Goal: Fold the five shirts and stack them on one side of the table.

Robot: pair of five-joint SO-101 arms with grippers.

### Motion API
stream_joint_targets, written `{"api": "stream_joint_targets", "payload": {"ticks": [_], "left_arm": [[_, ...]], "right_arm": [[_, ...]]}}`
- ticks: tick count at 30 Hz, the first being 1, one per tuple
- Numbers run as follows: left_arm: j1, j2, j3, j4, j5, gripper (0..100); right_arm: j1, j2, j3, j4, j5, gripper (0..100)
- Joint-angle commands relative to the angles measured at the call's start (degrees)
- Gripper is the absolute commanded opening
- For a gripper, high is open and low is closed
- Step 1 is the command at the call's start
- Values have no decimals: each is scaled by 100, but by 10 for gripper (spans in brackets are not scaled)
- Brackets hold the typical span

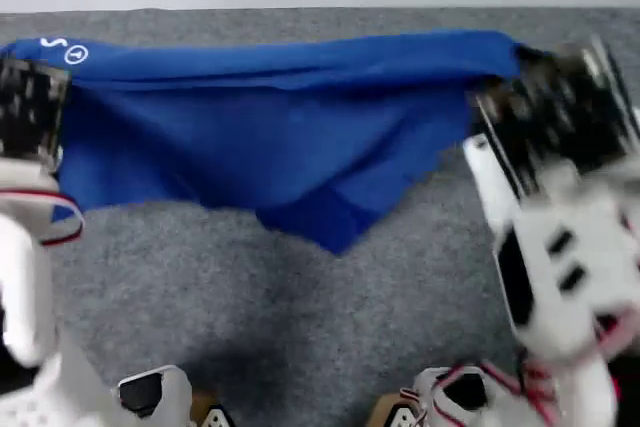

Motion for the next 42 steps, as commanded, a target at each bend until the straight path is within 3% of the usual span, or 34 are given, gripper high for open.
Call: {"api": "stream_joint_targets", "payload": {"ticks": [1,11,16,20,25,28,32,42], "left_arm": [[35,-343,-154,132,62,6],[826,-721,-22,1749,35,6],[941,-536,919,1881,-9,6],[932,-79,2097,1125,-510,6],[941,1046,3459,-862,-580,6],[941,2136,3635,-1960,-580,6],[932,3771,2914,-2444,-580,6],[949,6892,-374,-2418,-580,6]], "right_arm": [[347,-400,-185,-321,316,10],[576,-549,-141,-338,853,10],[549,321,-132,136,853,10],[541,1349,-132,435,835,10],[532,2993,-132,207,826,10],[532,3987,-141,-330,826,10],[532,5121,-141,-1200,826,10],[532,6475,-149,-3169,870,10]]}}
